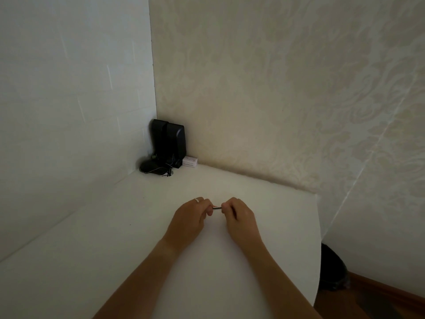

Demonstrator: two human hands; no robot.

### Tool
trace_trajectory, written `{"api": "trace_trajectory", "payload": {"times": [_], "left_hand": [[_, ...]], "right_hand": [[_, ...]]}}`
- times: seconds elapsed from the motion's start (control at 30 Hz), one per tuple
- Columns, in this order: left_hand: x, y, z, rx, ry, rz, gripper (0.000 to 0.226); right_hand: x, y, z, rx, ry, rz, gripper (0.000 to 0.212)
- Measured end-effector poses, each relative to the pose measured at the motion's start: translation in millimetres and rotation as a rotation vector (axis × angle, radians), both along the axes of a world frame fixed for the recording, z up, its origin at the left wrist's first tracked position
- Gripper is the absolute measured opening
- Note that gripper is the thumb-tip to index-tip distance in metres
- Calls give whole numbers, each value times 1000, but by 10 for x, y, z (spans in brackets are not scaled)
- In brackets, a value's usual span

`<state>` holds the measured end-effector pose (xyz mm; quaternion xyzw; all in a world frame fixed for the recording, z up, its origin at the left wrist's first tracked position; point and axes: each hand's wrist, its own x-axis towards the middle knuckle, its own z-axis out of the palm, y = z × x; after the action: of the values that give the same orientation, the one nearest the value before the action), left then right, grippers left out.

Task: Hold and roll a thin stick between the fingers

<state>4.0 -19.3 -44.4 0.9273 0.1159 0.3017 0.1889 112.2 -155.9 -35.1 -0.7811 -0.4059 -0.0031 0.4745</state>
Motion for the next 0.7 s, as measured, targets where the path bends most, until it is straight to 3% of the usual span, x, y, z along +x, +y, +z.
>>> {"api": "trace_trajectory", "payload": {"times": [0.2,0.37,0.5,0.7], "left_hand": [[4,8,-9,-5,-26,27,27],[20,26,-16,13,-19,24,29],[26,45,-29,33,-12,42,28],[36,50,-22,68,-9,52,29]], "right_hand": [[-5,-33,0,0,51,-47,29],[-11,-52,26,41,36,-10,12],[-9,-43,25,23,59,-23,20],[-10,-40,16,49,41,-8,9]]}}
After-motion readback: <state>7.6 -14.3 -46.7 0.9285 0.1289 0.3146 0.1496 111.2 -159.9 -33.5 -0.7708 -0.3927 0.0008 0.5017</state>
